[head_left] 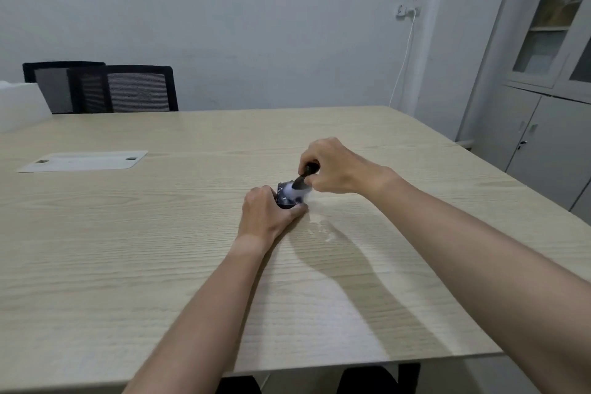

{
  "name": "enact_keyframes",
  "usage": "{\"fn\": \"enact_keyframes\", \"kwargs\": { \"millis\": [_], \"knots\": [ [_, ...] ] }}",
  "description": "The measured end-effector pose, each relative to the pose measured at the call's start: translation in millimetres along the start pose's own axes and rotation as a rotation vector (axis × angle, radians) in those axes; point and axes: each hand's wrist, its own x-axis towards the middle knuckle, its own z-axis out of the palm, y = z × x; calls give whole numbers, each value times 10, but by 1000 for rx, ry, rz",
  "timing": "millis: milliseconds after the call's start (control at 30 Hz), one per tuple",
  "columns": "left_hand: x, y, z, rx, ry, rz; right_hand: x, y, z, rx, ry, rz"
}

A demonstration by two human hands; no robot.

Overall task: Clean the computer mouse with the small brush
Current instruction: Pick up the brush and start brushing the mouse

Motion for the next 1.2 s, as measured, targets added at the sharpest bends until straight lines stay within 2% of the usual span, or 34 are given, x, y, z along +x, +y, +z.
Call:
{"fn": "enact_keyframes", "kwargs": {
  "millis": [100, 167, 300, 467, 767, 933, 1067, 1200],
  "knots": [
    [-9, 3, 5, 20, -1, 6, 47, 1, 30, -1, 32, -13],
    [-12, 4, 6, 9, -11, -5, 62, -32, 54, -15, -32, -35],
    [-20, 16, -16, 19, -33, -15, 140, -54, -39, 5, -132, 54],
    [-15, 52, -53, 60, -103, -35, 258, 16, -40, 35, -11, 113],
    [106, 19, -173, 42, -281, -23, 143, 277, -136, 31, -85, 216],
    [182, -41, -280, -39, -363, -3, 179, 355, -74, 94, 55, 219],
    [165, -82, -266, -67, -358, 7, 187, 368, 55, 87, -11, 199],
    [130, -86, -233, -106, -274, -11, 168, 357, -34, 77, -101, 244]
  ]
}}
